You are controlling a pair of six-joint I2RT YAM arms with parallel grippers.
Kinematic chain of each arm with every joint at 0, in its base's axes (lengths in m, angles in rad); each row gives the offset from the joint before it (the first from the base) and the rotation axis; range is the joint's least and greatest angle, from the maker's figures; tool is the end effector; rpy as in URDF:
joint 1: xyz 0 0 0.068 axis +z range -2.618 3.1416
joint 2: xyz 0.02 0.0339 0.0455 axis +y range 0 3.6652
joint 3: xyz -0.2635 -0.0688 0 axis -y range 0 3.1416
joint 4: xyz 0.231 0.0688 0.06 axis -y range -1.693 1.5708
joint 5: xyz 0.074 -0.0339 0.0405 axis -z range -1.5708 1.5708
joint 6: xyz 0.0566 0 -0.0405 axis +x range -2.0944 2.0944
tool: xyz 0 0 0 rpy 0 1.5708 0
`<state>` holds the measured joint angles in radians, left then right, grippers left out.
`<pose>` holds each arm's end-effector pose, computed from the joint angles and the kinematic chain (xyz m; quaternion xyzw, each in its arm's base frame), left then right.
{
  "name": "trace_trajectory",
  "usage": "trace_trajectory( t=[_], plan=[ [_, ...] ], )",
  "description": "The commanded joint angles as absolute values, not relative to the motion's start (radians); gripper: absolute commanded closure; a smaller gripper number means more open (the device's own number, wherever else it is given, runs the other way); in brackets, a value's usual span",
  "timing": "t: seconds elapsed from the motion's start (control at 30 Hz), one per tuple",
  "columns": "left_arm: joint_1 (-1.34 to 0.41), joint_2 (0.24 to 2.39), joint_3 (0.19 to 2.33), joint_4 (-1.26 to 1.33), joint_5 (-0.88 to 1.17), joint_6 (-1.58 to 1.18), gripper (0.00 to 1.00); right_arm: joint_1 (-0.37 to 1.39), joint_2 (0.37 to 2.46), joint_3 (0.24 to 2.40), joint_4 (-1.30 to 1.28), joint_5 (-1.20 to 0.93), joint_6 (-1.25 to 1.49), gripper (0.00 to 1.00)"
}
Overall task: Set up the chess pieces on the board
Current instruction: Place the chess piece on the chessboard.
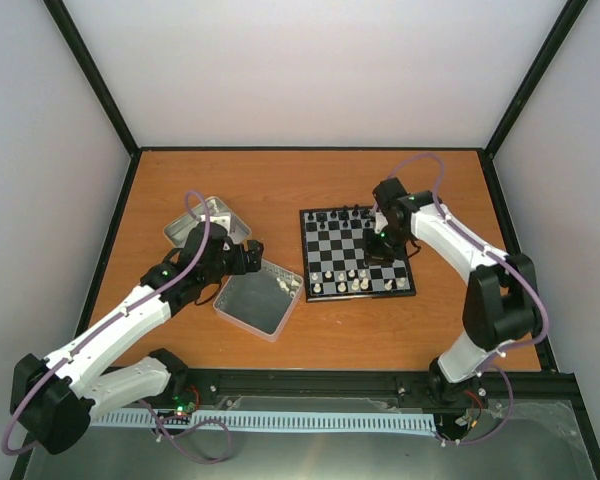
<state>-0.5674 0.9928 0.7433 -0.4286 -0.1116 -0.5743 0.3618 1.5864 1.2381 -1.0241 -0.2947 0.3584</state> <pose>0.1857 -0.1108 0.2536 -0.0272 0.9005 -0.1906 0.3898 0.2626 0.1170 0.2289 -0.0162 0.9843 0.1712 0.0402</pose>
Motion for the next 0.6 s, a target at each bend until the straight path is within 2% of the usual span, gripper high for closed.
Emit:
trace_trajectory(
  t=[0.0, 0.4, 0.57],
  plan=[
    [-0.561, 0.997, 0.741, -0.376, -0.125, -0.509, 0.02, 0.348, 1.677, 1.302, -1.071, -0.234, 0.339, 0.97],
    [-0.561, 1.050, 0.741, -0.360, -0.111, -0.509, 0.01, 0.316, 1.816, 1.349, -1.105, -0.157, 0.334, 0.97],
    [-0.561, 1.054, 0.737, -0.361, -0.116, -0.507, 0.01, 0.306, 1.844, 1.330, -1.100, -0.173, 0.329, 0.93]
  ],
)
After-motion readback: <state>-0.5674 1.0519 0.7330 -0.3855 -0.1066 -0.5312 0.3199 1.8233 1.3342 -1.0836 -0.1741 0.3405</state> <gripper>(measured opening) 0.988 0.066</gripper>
